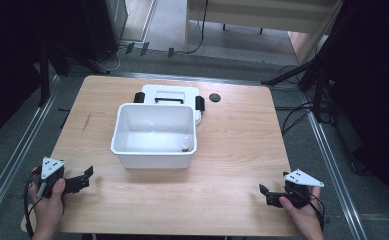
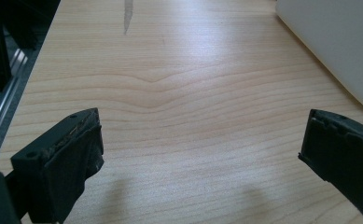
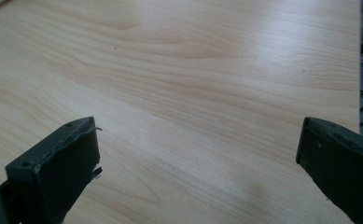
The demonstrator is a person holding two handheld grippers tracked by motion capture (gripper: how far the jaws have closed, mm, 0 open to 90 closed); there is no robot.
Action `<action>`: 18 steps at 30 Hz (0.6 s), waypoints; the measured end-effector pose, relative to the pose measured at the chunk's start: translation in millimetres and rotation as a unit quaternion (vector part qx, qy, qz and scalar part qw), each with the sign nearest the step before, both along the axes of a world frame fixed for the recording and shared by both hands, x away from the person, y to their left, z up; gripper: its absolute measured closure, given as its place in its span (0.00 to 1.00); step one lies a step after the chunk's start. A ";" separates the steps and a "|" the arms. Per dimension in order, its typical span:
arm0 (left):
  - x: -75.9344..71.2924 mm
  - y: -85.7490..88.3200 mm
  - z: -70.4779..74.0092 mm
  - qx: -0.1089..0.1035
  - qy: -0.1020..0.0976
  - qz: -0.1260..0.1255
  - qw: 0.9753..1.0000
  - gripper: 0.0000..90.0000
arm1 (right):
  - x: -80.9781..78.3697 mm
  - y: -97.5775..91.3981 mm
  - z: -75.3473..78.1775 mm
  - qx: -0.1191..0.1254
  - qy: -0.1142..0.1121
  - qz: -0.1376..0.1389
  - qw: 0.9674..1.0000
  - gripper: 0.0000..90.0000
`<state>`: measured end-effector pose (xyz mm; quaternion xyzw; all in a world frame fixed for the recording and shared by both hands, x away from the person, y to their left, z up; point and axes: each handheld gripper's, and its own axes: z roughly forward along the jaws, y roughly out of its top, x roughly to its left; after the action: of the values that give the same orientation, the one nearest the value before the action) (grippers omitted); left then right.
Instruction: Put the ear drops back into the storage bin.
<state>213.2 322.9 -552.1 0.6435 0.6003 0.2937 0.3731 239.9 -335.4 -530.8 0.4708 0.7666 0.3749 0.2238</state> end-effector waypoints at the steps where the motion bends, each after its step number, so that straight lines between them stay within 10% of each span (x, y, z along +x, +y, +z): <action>1: 0.2 0.1 0.0 -0.001 0.001 0.000 1.000 0.00 | -3.3 0.6 -1.9 0.009 -0.007 -0.006 1.000 0.00; 10: 0.2 0.8 -0.1 -0.005 0.000 0.000 1.000 0.00 | -10.0 3.8 -12.4 0.040 -0.061 -0.063 0.995 0.00; 18: -0.5 -0.7 0.1 0.003 0.001 0.007 1.000 0.00 | -6.2 3.9 -15.8 0.052 -0.043 -0.052 0.996 0.00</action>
<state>212.7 322.2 -552.0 0.6407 0.6042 0.2976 0.3685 233.6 -331.6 -546.6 0.5043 0.7103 0.4223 0.2504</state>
